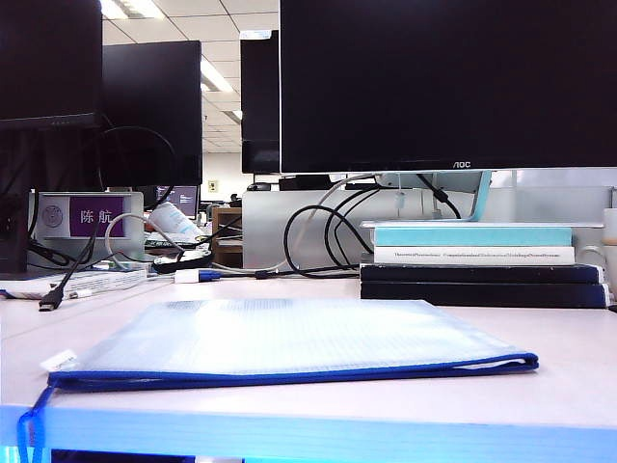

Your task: Pick up the transparent plastic file bag with a blue zipper and close its zipper.

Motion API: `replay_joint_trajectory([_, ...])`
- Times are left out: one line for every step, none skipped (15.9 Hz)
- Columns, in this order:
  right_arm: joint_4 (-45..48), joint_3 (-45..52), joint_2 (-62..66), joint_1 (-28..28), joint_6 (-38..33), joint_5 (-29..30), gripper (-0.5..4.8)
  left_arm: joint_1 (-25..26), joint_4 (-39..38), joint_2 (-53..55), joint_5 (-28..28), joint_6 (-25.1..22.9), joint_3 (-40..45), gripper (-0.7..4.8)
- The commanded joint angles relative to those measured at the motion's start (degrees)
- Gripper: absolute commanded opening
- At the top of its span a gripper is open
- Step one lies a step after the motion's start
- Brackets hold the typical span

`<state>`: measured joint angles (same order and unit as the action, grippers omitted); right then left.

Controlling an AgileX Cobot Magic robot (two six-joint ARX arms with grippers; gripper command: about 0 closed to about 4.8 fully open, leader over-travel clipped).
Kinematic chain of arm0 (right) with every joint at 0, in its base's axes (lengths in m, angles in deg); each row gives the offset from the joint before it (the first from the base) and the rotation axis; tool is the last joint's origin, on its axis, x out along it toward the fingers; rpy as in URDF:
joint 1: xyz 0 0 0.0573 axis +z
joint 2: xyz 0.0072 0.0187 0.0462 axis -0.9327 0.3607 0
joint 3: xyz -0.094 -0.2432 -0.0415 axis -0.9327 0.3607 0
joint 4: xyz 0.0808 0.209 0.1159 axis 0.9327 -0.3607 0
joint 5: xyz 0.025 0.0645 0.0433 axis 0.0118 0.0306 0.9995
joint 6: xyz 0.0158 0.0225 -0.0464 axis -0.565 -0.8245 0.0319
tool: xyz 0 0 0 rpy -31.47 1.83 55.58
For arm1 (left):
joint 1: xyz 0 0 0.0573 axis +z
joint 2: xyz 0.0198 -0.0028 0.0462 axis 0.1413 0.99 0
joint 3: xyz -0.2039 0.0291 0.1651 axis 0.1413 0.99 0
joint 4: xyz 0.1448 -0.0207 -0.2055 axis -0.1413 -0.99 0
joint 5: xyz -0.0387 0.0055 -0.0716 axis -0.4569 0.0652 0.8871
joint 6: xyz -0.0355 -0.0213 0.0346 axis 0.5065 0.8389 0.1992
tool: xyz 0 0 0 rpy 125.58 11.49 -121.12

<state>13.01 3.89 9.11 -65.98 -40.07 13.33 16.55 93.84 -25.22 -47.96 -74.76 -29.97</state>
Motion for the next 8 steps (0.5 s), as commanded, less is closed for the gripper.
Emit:
replay_joint_trajectory([0.98, 0.31, -0.04, 0.0, -0.24, 0.13, -0.01, -0.02, 0.42, 0.02, 1.81, 0.7, -0.04, -0.06])
replay_joint_trajectory([1.03, 0.28, -0.04, 0.0, -1.11, 0.63, -0.01, -0.02, 0.42, 0.02, 1.81, 1.38, -0.09, -0.06])
replay_joint_trajectory([2.69, -0.13, -0.04, 0.02, -4.87, 4.22, -0.01, -0.02, 0.74, 0.02, 1.81, 3.37, -0.22, -0.06])
replay_joint_trajectory([6.29, -0.92, -0.04, 0.04, -5.97, 8.63, -0.01, -0.02, 0.79, 0.02, 1.77, 5.33, -0.55, -0.06])
replay_joint_trajectory([10.08, -2.19, -0.04, 0.11, -5.95, 10.73, -0.02, -0.02, 0.31, 0.07, 1.79, 6.93, -1.62, -0.06])
replay_joint_trajectory([11.19, -4.92, -0.04, 0.11, -5.92, 9.55, -0.02, -0.02, -0.96, 0.11, 1.6, 7.82, -4.35, -0.06])
replay_joint_trajectory([10.91, -6.05, -0.04, 0.11, -5.92, 7.78, -0.02, -0.02, -1.75, 0.13, 1.14, 7.82, -6.08, -0.06])
replay_joint_trajectory([9.92, -7.56, 0.0, 0.11, -5.92, 4.74, -0.02, -0.02, -2.95, 0.22, -0.04, 7.82, -9.2, -0.06])
